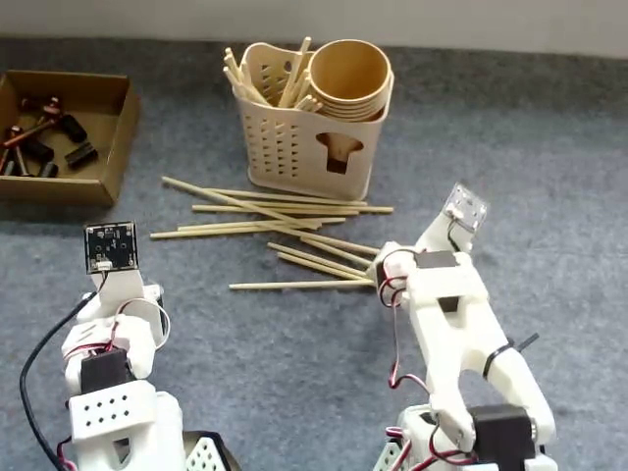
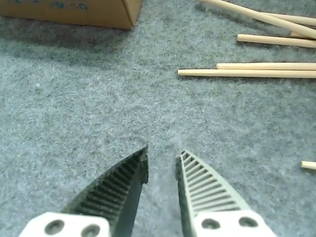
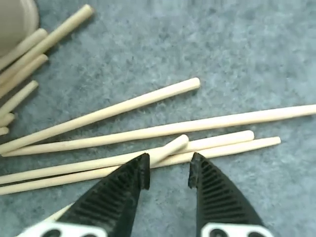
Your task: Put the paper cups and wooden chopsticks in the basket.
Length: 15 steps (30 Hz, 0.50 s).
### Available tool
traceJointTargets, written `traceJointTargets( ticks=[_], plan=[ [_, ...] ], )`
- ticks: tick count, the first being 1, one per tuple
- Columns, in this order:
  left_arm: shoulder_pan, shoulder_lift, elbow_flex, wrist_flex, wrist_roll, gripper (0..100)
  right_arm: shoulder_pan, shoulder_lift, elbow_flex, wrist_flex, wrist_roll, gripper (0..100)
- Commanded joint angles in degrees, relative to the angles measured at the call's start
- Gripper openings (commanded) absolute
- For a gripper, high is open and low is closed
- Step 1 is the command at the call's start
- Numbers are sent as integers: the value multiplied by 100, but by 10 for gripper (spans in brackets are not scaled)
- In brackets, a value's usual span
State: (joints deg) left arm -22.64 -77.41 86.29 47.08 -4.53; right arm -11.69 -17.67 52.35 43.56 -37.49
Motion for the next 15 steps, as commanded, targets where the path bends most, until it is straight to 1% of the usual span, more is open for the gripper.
traceJointTargets(
  ticks=[1, 9, 15],
  plan=[
    [-84, -57, -31, -97, -35, 102, -40, 145, -382, -84, -62, 141],
    [-84, -57, -31, -97, -35, 102, -40, 286, -505, -75, -62, 141],
    [-84, -57, -31, -97, -35, 102, -57, 347, -1235, 752, -70, 141]
  ],
)
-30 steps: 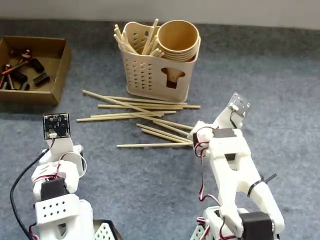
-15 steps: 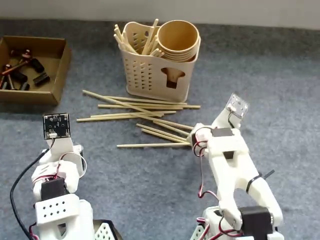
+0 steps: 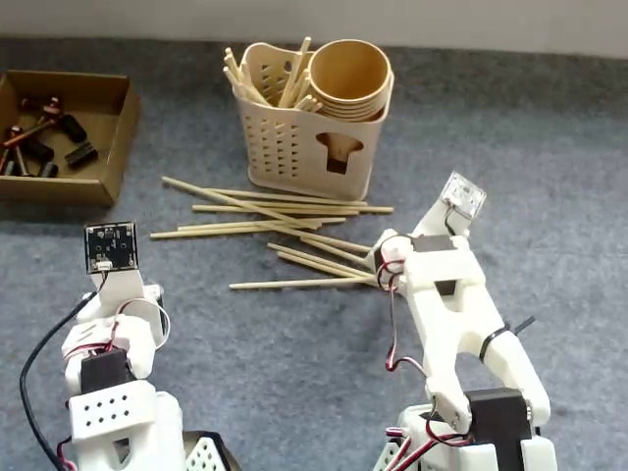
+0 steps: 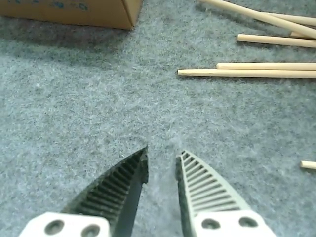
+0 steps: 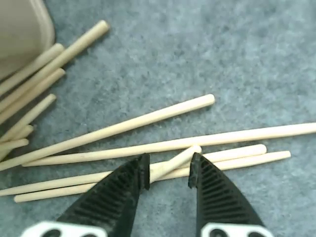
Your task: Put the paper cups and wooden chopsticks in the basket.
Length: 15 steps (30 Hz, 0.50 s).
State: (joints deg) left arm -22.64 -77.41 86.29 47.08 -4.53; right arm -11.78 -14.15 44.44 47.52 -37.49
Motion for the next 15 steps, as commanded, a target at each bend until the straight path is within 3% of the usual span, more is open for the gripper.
traceJointTargets(
  ticks=[1, 7, 15],
  plan=[
    [-84, -57, -31, -97, -35, 102, -57, -4, -541, 435, -70, 141],
    [-84, -57, -31, -97, -35, 102, -66, -4, -673, 479, -70, 71],
    [-84, -57, -31, -97, -35, 102, -163, 13, -743, 857, -26, 70]
  ],
)
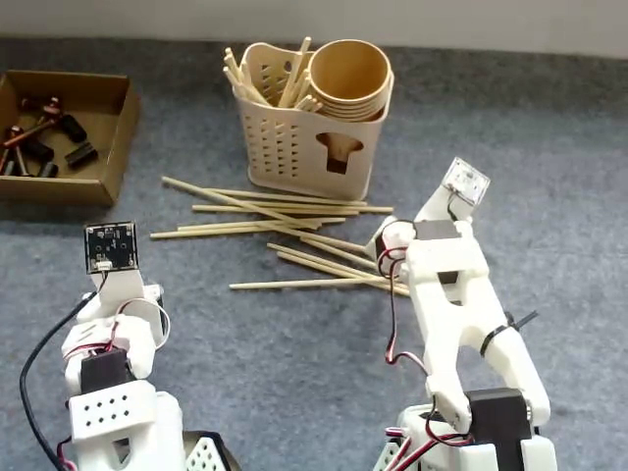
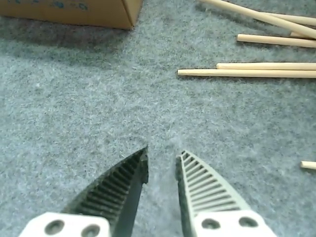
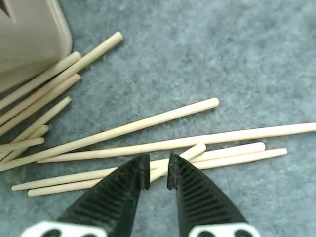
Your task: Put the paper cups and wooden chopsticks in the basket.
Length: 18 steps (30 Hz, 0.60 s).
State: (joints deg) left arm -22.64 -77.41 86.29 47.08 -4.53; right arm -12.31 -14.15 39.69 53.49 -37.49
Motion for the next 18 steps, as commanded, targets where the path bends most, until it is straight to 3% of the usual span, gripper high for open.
traceJointTargets(
  ticks=[1, 7, 18],
  plan=[
    [-84, -57, -31, -97, -35, 102, -136, 75, -418, 382, -26, 70],
    [-84, -57, -31, -97, -35, 102, -136, 1156, -1675, 1305, -70, 71],
    [-84, -57, -31, -97, -35, 102, -110, 2018, -2378, 1358, -70, 71]
  ],
)
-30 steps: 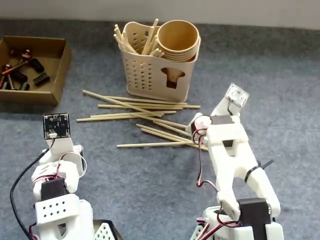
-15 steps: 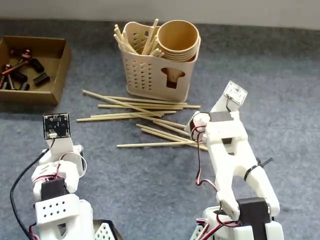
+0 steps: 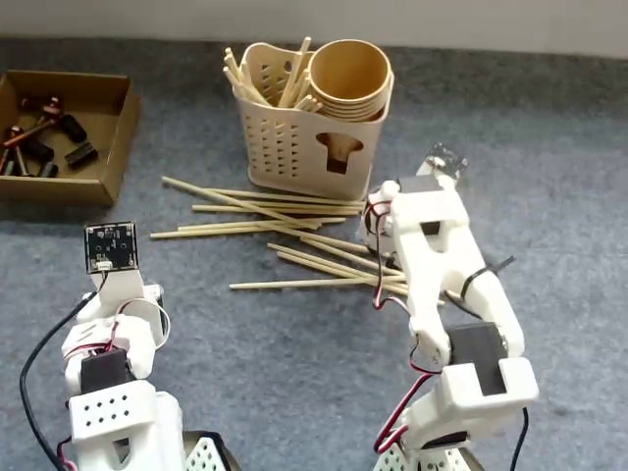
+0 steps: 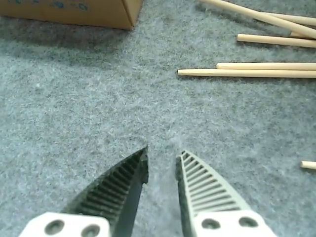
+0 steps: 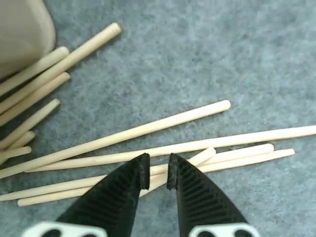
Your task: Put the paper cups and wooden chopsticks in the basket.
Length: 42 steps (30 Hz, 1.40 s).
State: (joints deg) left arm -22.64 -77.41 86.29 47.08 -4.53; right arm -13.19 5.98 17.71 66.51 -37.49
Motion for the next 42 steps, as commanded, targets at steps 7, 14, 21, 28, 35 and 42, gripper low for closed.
traceJointTargets(
  ticks=[7, 14, 21, 28, 35, 42],
  plan=[
    [-84, -57, -31, -97, -35, 102, -22, -4, -198, 295, -70, 71],
    [-84, -57, -31, -97, -35, 102, -40, 31, -171, 400, -70, 116],
    [-84, -57, -31, -97, -35, 102, -40, 198, -110, 171, -70, 116],
    [-84, -57, -31, -97, -35, 102, -13, 664, -110, 136, -70, 116],
    [-84, -57, -31, -97, -35, 102, -13, 664, -110, 145, -44, 2],
    [-84, -57, -31, -97, -35, 102, 66, 646, -119, 382, -26, 5]
  ],
)
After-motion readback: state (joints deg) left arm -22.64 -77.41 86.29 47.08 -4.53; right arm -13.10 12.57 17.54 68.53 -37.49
